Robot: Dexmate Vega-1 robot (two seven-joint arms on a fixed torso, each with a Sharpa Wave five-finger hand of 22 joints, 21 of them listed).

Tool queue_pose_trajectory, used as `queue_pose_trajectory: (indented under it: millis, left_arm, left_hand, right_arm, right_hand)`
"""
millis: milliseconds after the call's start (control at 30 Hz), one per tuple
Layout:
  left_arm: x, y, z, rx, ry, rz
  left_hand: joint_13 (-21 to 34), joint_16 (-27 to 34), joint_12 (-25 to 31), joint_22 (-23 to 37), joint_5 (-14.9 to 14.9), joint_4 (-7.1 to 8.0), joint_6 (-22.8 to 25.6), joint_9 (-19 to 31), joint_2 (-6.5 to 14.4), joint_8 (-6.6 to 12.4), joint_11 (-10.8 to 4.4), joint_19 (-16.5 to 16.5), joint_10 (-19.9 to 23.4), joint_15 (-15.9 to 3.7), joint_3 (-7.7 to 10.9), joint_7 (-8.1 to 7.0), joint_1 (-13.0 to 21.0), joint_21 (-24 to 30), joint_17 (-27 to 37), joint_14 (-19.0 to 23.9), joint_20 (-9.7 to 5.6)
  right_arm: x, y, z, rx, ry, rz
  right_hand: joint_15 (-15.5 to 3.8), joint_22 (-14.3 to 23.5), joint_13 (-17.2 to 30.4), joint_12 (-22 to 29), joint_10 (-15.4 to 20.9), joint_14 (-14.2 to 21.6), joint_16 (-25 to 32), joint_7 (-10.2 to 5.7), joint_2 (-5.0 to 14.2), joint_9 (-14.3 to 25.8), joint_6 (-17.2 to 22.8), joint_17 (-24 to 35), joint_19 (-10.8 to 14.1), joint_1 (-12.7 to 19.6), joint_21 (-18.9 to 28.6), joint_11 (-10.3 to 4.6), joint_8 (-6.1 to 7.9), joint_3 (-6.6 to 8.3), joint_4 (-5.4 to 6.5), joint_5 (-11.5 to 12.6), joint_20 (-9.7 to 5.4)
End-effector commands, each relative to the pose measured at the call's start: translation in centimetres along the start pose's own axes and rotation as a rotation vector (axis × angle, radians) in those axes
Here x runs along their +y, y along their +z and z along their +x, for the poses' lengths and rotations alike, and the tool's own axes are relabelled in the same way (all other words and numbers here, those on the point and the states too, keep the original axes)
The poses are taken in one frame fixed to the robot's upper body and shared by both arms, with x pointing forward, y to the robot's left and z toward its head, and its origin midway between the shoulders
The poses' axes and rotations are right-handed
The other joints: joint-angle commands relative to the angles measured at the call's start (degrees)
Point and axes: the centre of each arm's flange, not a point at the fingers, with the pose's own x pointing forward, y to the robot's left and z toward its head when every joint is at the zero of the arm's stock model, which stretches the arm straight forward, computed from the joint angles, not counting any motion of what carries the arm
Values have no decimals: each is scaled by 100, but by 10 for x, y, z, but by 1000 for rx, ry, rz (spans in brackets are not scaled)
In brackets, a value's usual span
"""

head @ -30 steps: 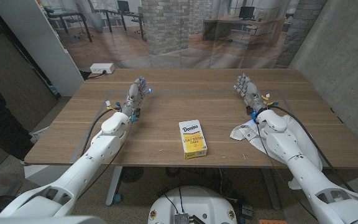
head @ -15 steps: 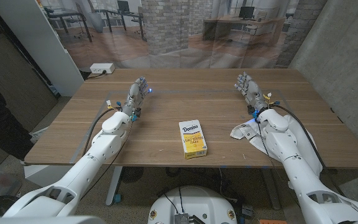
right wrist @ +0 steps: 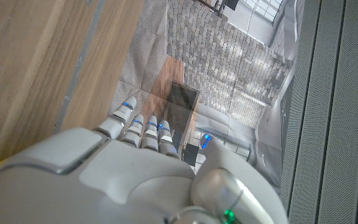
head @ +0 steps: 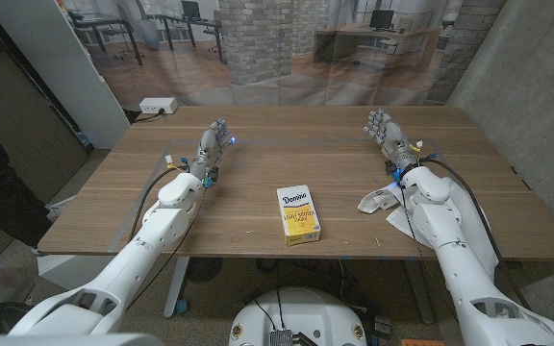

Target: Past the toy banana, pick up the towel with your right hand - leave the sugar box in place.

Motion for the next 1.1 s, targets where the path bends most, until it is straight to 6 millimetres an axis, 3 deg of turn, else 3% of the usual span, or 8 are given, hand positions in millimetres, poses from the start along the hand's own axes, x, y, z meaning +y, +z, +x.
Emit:
queue_pose_trajectory:
  millis: [33,1100]
  left_arm:
    - [-1,0,-1,0,-2,1]
    - [-1,1,-1,3,-7,4]
  left_hand:
    - [31,34,28,33,21,-16,-546,19,647,27,24,-478,-559,47,18,4,1,-12,21,-898,27]
    - [33,34,30,34,27,-16,-529,21,650,26,28,-460,-543,44,9,2,3,-42,20,-886,30]
  right_arm:
    - [-3,9,-5,-25,-10,-57]
    - [-6,38,-11,-129,-73,-245]
  right_hand:
    - [35,28,27,48,85,70,39,1,132,20,84,3,81,95,13,-4,46,43,-28,-13,16]
    - [40,27,29,101,543,385,43,6,133,21,476,-7,294,263,17,32,86,199,-168,-52,41]
